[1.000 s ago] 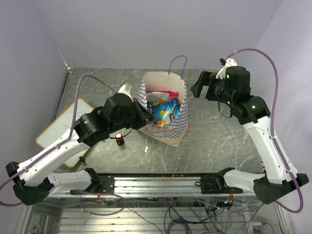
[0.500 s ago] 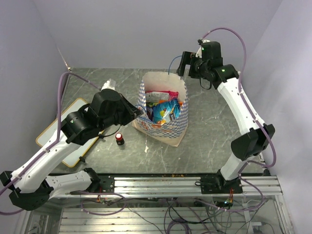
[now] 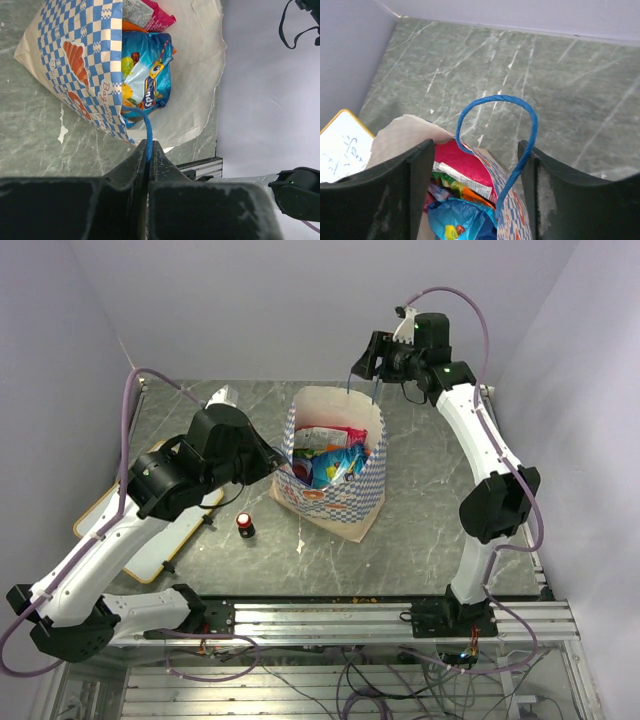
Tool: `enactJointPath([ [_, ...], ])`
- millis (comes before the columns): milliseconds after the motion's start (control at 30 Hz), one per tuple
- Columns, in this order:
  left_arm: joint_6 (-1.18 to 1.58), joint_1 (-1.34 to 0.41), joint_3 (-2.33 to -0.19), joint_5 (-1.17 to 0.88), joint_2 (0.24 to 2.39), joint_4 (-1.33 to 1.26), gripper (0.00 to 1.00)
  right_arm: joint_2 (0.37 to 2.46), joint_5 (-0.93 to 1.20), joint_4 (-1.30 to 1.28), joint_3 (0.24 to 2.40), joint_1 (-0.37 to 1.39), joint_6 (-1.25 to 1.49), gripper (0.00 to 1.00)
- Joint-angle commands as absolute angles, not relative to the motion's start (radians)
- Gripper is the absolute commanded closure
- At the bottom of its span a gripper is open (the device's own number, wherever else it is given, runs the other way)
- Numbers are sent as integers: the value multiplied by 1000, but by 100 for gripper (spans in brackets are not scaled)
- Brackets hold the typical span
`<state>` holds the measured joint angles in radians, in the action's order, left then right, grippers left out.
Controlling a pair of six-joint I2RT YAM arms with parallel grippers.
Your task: Take the snacks out of the paper bag
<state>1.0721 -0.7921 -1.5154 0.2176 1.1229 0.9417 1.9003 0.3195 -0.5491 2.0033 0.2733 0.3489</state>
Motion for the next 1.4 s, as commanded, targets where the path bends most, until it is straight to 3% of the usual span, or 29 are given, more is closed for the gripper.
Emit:
enactJointPath([
  [0, 1022, -754, -1577, 223, 1143, 940, 93, 1954, 434, -438, 2068, 259, 389, 37],
  [133, 997, -732, -1604, 207, 1172, 942, 93, 1980, 435, -416, 2122, 221, 458, 79],
  [333, 964, -665, -1671, 229, 1206, 940, 93, 1907, 464, -422, 2084, 166, 492, 100],
  [600, 875, -407, -1853, 45, 1402, 831, 93, 1743, 444, -446, 1935, 148, 475, 100],
  [933, 929, -185, -2051, -35, 1671, 546, 93, 1679, 649, -352, 1839, 174, 727, 100],
  [1367, 732, -29, -2351, -204, 1898, 150, 93, 1722, 682, -323, 1808, 451, 701, 99],
])
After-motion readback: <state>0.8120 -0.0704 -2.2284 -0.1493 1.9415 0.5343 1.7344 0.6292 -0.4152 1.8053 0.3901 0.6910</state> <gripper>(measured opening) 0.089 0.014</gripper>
